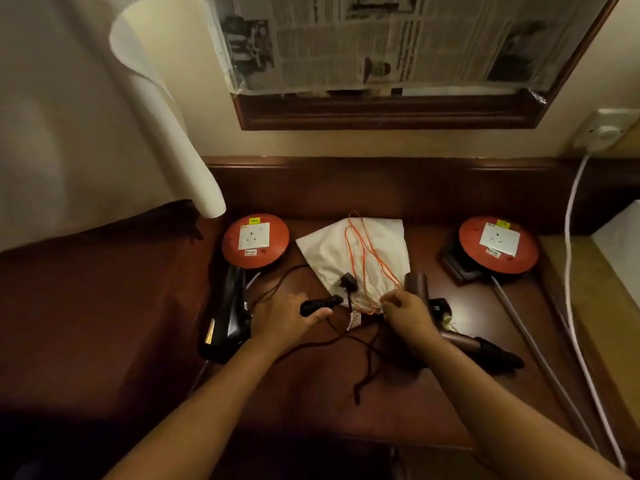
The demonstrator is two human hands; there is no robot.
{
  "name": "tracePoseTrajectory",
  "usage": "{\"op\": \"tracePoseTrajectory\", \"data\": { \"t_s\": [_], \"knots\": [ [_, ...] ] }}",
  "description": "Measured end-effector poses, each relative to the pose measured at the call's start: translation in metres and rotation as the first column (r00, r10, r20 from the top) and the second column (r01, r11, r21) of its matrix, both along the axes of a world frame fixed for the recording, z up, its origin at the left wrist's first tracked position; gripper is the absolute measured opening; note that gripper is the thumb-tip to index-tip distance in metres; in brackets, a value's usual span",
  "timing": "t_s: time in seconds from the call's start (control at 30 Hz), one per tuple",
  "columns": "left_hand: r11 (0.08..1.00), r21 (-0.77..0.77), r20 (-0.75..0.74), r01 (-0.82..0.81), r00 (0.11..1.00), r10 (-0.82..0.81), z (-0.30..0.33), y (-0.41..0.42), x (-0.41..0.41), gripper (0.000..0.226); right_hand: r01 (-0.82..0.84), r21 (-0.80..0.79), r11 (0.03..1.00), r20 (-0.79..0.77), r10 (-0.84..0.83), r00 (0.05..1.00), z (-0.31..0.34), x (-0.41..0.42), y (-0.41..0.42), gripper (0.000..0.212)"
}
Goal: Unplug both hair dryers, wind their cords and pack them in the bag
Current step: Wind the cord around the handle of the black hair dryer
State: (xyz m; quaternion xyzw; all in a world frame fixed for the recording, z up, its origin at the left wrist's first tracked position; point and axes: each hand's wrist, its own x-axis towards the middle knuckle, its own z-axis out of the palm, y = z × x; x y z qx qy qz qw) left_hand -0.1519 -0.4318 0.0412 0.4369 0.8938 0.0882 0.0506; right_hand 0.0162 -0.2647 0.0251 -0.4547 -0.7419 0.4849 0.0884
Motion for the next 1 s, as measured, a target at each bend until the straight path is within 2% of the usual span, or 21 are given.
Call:
{"op": "tracePoseTrajectory", "data": {
  "t_s": [0.07, 0.13, 0.3, 0.37, 0.4, 0.47, 0.5, 0.57, 0.63, 0.7, 0.73, 0.8, 0.87, 0.93, 1.0],
  "knots": [
    [0.999, -0.019, 0.047, -0.039, 0.998, 0.04, -0.021, -0.005, -0.002, 0.073, -0.181, 0.193, 0.964, 0.213, 0.139, 0.967, -0.015, 0.002, 0.01, 0.02],
    [0.997, -0.057, 0.109, -0.046, 0.993, 0.052, -0.039, -0.007, -0.004, 0.069, -0.334, 0.242, 0.911, 0.368, 0.232, 0.9, -0.027, 0.002, 0.018, 0.028],
    [0.973, -0.23, 0.121, 0.03, 0.993, -0.002, -0.064, -0.002, 0.002, 0.061, -0.497, 0.211, 0.841, 0.536, 0.326, 0.779, -0.055, -0.015, 0.045, 0.073],
    [0.952, -0.297, 0.129, 0.078, 0.991, -0.041, -0.071, 0.001, 0.006, 0.062, -0.596, 0.164, 0.786, 0.615, 0.392, 0.685, -0.067, -0.024, 0.052, 0.084],
    [0.939, -0.328, 0.136, 0.104, 0.989, -0.062, -0.075, 0.003, 0.008, 0.063, -0.658, 0.172, 0.733, 0.666, 0.406, 0.626, -0.072, -0.028, 0.054, 0.083],
    [0.913, -0.379, 0.173, 0.148, 0.981, -0.088, -0.083, 0.005, 0.011, 0.066, -0.752, 0.204, 0.626, 0.735, 0.41, 0.54, -0.081, -0.038, 0.06, 0.067],
    [0.902, -0.4, 0.198, 0.163, 0.976, -0.088, -0.087, 0.006, 0.012, 0.066, -0.746, 0.212, 0.631, 0.721, 0.415, 0.555, -0.083, -0.042, 0.064, 0.054],
    [0.888, -0.425, 0.226, 0.175, 0.971, -0.083, -0.092, 0.007, 0.012, 0.066, -0.663, 0.239, 0.709, 0.64, 0.398, 0.657, -0.083, -0.051, 0.077, 0.038],
    [0.882, -0.437, 0.235, 0.177, 0.969, -0.078, -0.096, 0.006, 0.01, 0.067, -0.563, 0.321, 0.761, 0.564, 0.324, 0.76, -0.077, -0.058, 0.096, 0.038],
    [0.878, -0.447, 0.245, 0.17, 0.968, -0.063, -0.098, 0.005, 0.007, 0.068, -0.517, 0.419, 0.746, 0.566, 0.231, 0.792, -0.072, -0.06, 0.115, 0.041],
    [0.877, -0.45, 0.248, 0.165, 0.967, -0.055, -0.098, 0.004, 0.006, 0.068, -0.532, 0.438, 0.725, 0.615, 0.19, 0.765, -0.072, -0.06, 0.122, 0.043],
    [0.874, -0.457, 0.242, 0.163, 0.969, -0.055, -0.098, 0.004, 0.003, 0.068, -0.627, 0.383, 0.679, 0.752, 0.164, 0.638, -0.069, -0.06, 0.126, 0.046],
    [0.874, -0.457, 0.238, 0.164, 0.97, -0.057, -0.097, 0.004, 0.001, 0.068, -0.639, 0.297, 0.71, 0.798, 0.184, 0.574, -0.065, -0.062, 0.114, 0.056],
    [0.876, -0.454, 0.248, 0.164, 0.967, -0.053, -0.097, 0.004, 0.0, 0.068, -0.547, 0.32, 0.774, 0.732, 0.164, 0.661, -0.061, -0.062, 0.087, 0.068],
    [0.876, -0.454, 0.251, 0.164, 0.967, -0.051, -0.095, 0.004, -0.002, 0.068, -0.4, 0.44, 0.804, 0.53, 0.127, 0.838, -0.063, -0.057, 0.047, 0.062]
  ]
}}
